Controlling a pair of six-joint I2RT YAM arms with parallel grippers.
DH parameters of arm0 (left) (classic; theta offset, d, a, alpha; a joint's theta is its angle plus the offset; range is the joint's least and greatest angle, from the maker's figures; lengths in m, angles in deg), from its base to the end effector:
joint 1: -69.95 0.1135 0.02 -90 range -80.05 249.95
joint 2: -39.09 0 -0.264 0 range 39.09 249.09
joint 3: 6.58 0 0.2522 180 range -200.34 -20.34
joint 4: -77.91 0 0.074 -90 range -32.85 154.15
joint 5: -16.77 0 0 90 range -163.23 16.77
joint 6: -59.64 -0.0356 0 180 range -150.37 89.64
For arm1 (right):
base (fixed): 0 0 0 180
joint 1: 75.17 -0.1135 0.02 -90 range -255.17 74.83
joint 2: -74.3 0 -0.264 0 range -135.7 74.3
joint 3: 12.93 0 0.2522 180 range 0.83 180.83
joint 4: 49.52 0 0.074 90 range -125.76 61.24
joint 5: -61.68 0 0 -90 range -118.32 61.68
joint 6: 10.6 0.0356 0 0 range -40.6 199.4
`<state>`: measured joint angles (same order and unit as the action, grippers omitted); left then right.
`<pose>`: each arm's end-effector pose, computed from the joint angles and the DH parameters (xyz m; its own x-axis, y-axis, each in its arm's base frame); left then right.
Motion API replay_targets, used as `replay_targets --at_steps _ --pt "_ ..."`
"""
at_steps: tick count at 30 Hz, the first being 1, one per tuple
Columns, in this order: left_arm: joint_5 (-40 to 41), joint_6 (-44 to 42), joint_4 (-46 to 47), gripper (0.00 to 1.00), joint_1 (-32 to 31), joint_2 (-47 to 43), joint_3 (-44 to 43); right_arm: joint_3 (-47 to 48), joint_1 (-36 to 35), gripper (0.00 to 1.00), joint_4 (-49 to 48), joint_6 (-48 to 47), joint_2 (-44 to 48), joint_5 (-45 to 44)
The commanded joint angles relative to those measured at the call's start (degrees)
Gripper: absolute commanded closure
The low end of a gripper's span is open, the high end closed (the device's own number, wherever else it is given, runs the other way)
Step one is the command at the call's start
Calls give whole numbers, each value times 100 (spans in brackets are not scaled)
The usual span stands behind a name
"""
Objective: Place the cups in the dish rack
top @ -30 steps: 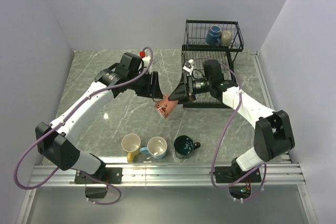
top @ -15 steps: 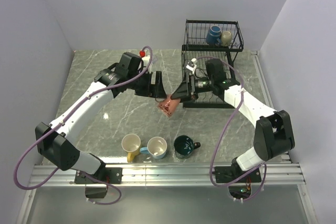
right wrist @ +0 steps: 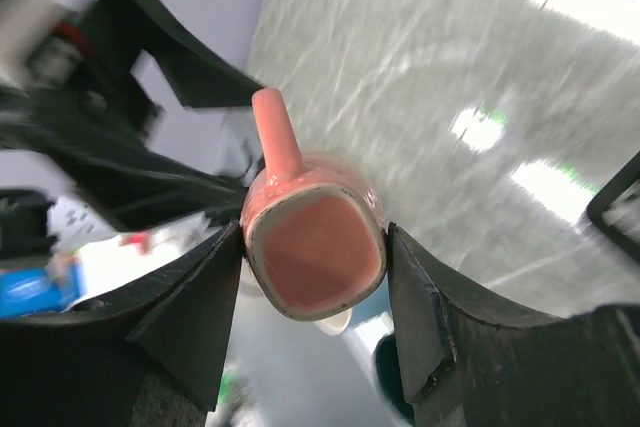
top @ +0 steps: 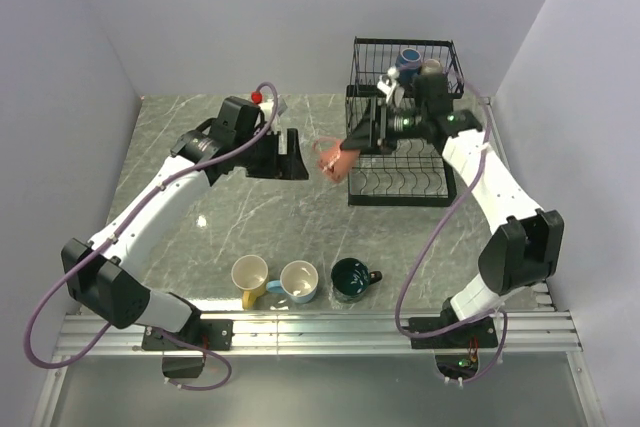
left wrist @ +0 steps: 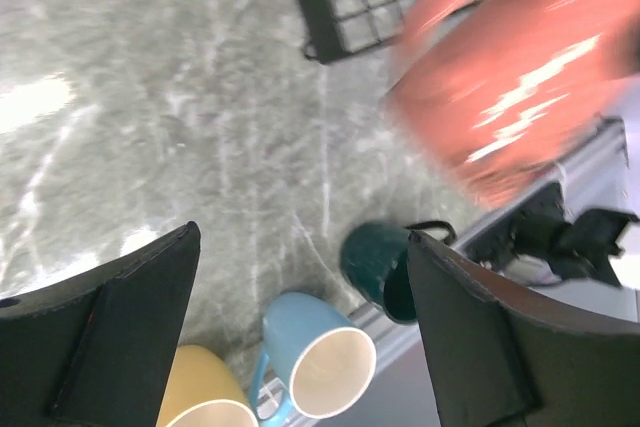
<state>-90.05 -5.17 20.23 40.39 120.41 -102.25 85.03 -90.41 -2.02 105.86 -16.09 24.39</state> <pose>0.2586 -0.1585 0.3628 -0.8190 -0.0039 -0.5737 0.3390 0.8036 -0.4893 0.3255 0.1180 0.3494 -0.8876 0.0380 -0.4590 -0.3936 0.4549 0.7988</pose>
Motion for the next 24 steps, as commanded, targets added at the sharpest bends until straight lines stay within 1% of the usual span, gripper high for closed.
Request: replay_targets --at_steps 1,3,4,6,7,9,10,12,13,16,19,20,24 --pt "529 109 -11 11 82 -195 -220 1410 48 100 1203 -799 -180 -664" --pt "592 144 -46 10 100 -169 -211 1869 74 100 1319 -818 -286 -1198" --pt "618 153 -64 9 100 -152 -203 2281 83 100 1355 -792 -338 -1454" --pt "671 205 -73 7 100 -116 -211 2652 92 100 1329 -730 -549 -1876" --pt "662 214 -64 6 91 -108 -211 3071 101 100 1346 -712 -663 -2348" --pt "645 302 -73 5 91 -55 -229 3592 101 100 1372 -669 -1032 -2728" --pt "627 328 -64 6 91 -29 -220 4073 109 100 1329 -573 -1286 -2992" --pt "574 363 -55 6 91 -2 -185 4576 127 100 1285 -362 -1542 -3423" --pt "557 381 -64 6 91 -2 -168 5031 144 100 1206 -291 -1674 -3529" --pt "513 425 -73 5 91 7 -80 5675 250 100 961 -19 -2096 -4013" --pt "469 487 -81 5 91 -11 17 5818 320 100 610 105 -2307 -4619" --pt "460 539 -81 6 100 -11 34 5783 347 100 512 96 -2325 -4960" --pt "486 610 -134 5 91 -11 157 5940 303 100 265 -26 -2544 -5445"
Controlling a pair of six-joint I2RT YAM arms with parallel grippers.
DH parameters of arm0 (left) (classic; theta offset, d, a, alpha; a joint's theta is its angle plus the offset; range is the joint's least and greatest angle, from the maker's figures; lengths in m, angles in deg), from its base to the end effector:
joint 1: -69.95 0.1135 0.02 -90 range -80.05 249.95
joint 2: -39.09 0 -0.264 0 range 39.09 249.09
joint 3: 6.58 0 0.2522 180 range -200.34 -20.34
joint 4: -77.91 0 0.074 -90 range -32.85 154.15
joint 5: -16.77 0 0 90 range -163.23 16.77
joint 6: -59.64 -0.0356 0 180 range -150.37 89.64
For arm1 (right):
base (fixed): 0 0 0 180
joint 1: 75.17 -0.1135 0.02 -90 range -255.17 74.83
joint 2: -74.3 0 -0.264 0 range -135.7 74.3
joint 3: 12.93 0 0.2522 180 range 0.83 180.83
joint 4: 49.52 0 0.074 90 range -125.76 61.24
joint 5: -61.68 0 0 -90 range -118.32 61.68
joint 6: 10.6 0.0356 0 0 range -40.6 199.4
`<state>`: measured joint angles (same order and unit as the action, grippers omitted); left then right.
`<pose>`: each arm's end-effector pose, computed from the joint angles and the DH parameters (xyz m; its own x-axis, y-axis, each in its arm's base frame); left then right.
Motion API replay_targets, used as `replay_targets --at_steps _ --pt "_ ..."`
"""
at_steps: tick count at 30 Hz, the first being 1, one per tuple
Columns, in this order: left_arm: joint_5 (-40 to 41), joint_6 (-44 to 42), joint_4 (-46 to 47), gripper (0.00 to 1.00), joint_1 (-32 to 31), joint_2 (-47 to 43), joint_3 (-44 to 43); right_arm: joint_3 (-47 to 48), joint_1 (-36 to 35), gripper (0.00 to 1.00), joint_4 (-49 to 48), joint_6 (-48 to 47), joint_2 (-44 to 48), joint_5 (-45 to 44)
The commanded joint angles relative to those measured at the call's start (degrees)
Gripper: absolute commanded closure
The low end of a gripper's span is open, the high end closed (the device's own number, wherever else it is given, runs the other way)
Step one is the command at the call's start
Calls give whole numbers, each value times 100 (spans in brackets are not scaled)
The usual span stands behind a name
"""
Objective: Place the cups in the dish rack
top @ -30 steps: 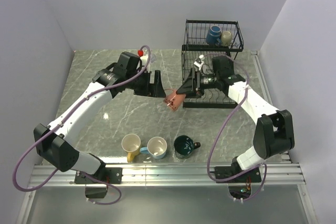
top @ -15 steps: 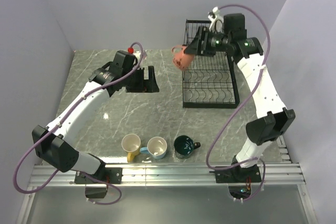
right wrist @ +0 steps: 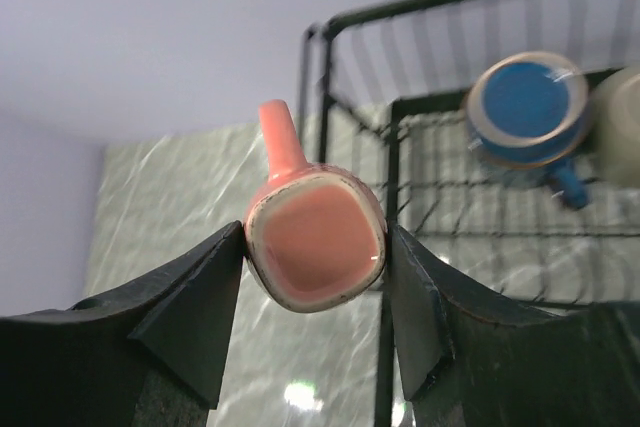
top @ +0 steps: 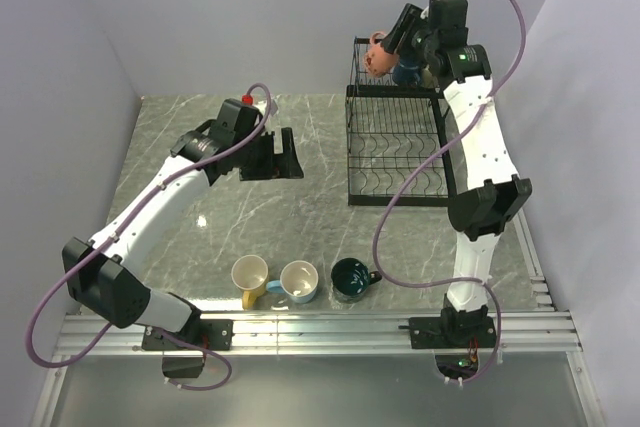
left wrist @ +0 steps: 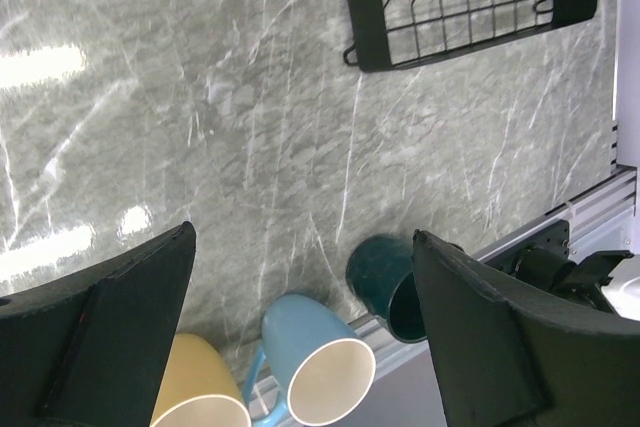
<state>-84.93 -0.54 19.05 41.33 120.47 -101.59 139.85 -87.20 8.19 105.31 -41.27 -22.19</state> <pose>0.2618 -0.1511 0.3567 -0.8363 -0.0984 -0.5394 0.2058 0.8555 -0.4751 0.4269 0.0949 0.4658 -0.4414 0.3502 -0.8262 -0.1247 0.8878 0.4429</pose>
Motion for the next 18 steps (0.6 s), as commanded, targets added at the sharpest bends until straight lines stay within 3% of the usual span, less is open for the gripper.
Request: replay_targets --at_steps 1,6,18 --pt "1 147 -34 5 -3 -26 101 511 -27 100 -834 -33 -97 -919" --pt "-34 217 -51 6 6 35 189 503 -212 100 -1264 -420 -264 -1596" --pt "72 129 -227 6 -3 352 110 670 -396 100 -1687 -1070 -993 -2089"
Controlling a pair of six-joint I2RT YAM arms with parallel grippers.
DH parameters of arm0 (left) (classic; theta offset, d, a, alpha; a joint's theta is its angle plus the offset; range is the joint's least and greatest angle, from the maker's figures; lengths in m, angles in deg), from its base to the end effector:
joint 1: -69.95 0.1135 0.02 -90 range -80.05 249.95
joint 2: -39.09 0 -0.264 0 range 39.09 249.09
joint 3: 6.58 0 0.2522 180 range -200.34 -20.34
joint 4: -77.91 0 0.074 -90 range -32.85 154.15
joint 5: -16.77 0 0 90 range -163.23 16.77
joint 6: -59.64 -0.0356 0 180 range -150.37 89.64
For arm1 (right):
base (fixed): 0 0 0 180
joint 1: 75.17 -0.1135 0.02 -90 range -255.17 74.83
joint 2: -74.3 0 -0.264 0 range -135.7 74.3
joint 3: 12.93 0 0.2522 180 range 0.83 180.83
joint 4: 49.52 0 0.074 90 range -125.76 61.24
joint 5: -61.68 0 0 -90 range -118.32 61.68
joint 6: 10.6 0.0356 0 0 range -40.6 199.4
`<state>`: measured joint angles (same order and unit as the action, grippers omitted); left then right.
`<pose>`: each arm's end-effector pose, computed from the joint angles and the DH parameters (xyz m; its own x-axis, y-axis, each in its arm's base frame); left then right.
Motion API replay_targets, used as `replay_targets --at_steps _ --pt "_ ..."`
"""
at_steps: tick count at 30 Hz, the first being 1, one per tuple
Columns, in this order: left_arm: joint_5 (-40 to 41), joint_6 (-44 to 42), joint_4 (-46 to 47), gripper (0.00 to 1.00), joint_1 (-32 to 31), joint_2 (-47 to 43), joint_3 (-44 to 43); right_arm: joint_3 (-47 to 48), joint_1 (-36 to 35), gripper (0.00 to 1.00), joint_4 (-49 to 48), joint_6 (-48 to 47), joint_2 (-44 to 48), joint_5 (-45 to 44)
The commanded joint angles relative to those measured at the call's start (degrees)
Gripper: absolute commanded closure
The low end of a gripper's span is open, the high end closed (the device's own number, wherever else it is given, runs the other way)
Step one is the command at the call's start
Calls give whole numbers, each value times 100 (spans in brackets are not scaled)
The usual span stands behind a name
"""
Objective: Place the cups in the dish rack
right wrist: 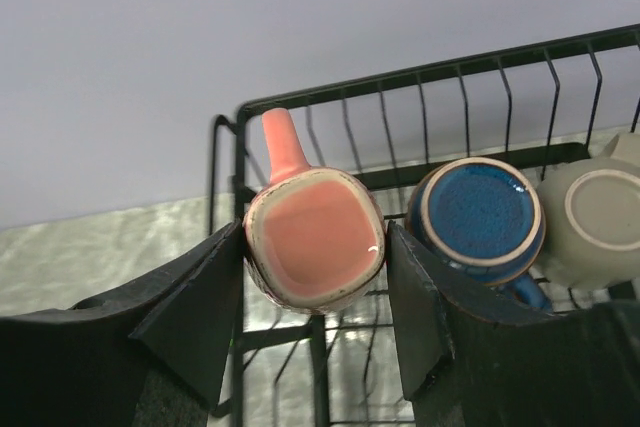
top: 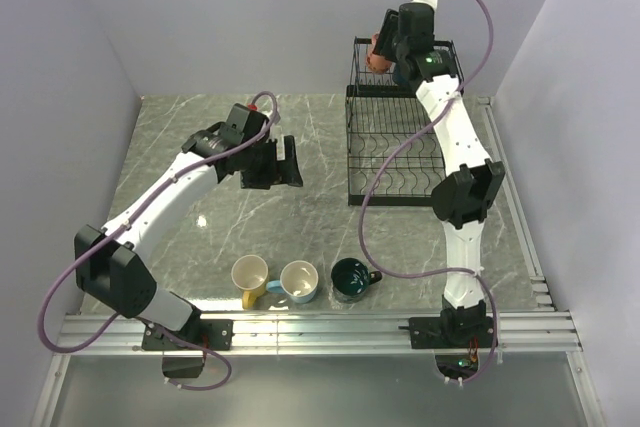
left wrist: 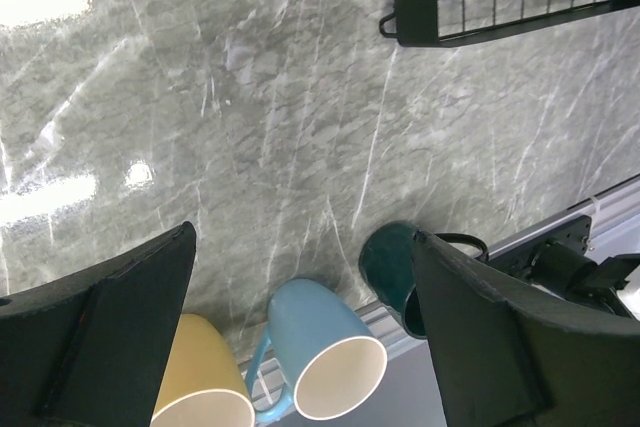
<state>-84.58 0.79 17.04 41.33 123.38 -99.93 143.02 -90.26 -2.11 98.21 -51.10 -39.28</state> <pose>0.2689 -0.1547 0.3303 -0.8886 -0.0929 -0.4491 0.1364 0.8814 -0.4522 0.4791 0.1222 0.4253 -0.2908 0.2494 -0.9237 0.0146 0.9665 0.2564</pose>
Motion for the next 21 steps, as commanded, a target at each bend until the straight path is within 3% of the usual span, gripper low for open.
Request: replay_targets --at_steps 1,12,21 --pt "28 -4 -17 6 -3 122 -65 353 -108 100 -658 -412 -45 -424" --pt "98 -92 9 5 32 333 -215 -7 -442 100 -553 -782 -186 -670" --pt "107 -145 27 5 138 228 -101 -148 -855 100 -473 -1081 -379 -1856"
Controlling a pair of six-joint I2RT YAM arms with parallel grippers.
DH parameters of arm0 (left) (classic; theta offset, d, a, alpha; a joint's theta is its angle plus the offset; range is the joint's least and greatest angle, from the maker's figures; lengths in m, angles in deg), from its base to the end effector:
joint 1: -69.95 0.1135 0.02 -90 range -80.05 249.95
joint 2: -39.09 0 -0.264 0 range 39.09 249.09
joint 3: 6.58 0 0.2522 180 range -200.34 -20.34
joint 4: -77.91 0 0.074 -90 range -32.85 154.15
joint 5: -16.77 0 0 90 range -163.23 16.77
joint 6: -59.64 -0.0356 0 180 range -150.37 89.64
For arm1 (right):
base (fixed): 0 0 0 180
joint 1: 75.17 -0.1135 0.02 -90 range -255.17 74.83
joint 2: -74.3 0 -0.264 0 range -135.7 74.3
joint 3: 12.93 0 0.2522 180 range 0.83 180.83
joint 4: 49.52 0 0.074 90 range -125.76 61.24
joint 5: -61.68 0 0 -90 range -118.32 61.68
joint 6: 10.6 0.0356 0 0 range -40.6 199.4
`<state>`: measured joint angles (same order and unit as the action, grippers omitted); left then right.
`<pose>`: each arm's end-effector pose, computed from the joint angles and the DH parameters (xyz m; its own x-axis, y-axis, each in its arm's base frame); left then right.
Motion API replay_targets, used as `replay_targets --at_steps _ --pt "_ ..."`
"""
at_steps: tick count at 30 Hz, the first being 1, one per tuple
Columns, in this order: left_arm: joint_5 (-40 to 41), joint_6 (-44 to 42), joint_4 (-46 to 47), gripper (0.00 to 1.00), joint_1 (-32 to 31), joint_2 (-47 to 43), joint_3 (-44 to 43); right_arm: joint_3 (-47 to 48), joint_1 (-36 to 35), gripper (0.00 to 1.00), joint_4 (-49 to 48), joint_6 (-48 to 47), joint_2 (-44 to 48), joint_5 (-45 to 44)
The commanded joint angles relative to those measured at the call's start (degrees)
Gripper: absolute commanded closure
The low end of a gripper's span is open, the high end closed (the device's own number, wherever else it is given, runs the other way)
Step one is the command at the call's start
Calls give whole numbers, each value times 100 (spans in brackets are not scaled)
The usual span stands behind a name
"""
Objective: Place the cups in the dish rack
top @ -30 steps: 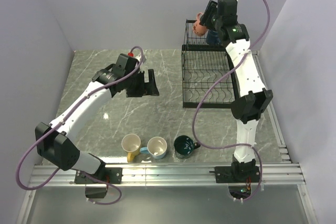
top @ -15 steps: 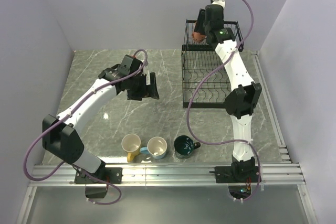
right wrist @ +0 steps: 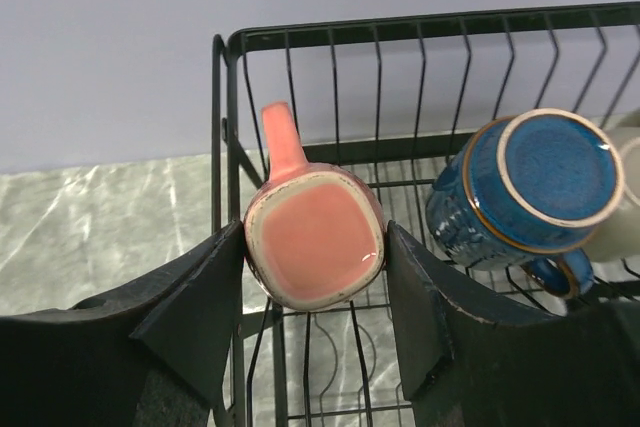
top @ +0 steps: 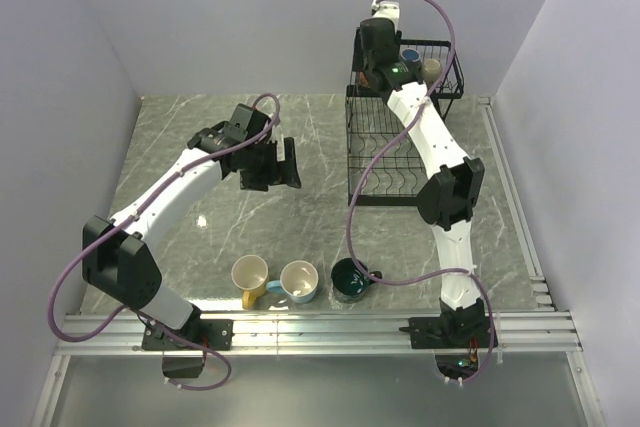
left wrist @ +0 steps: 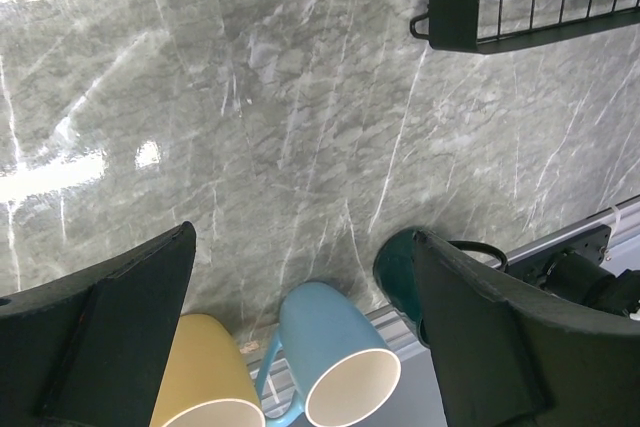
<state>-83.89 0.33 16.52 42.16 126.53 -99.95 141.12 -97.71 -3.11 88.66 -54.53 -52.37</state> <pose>0.2808 -0.1554 0.3135 -0.9079 -0.0885 -0.4098 0.1019 0.9016 -0.4204 0.4794 0.1832 0.3881 -0.3294 0.0224 -0.9439 0.0546 0.9985 0.0046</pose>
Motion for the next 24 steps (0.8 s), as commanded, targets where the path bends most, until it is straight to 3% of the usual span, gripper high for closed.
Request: replay_targets --at_steps 1,5,6,10,11,15,16,17,24 --pt "37 -108 70 5 63 -121 -63 129 -110 100 -355 -108 -62 -696" --pt "81 -161 62 5 81 -157 -28 394 -119 100 -162 -64 -273 -917" --pt "99 -169 62 5 81 -174 -28 368 -119 94 -170 -64 -265 -908" --pt "99 -178 62 5 72 -183 -19 341 -119 67 -144 -73 -274 -855" --pt "99 -187 53 5 72 -183 -19 324 -127 55 -144 -56 -265 -838" --pt "90 -161 70 5 72 -192 -10 324 -136 27 -162 -38 -177 -759" --pt "81 -161 70 5 72 -192 -10 315 -119 14 -170 -38 -160 -707" --pt "64 -161 70 5 72 -192 -10 306 -127 7 -188 -47 -133 -697" --pt "11 -108 70 5 72 -183 -19 289 -127 3 -223 -99 279 -566"
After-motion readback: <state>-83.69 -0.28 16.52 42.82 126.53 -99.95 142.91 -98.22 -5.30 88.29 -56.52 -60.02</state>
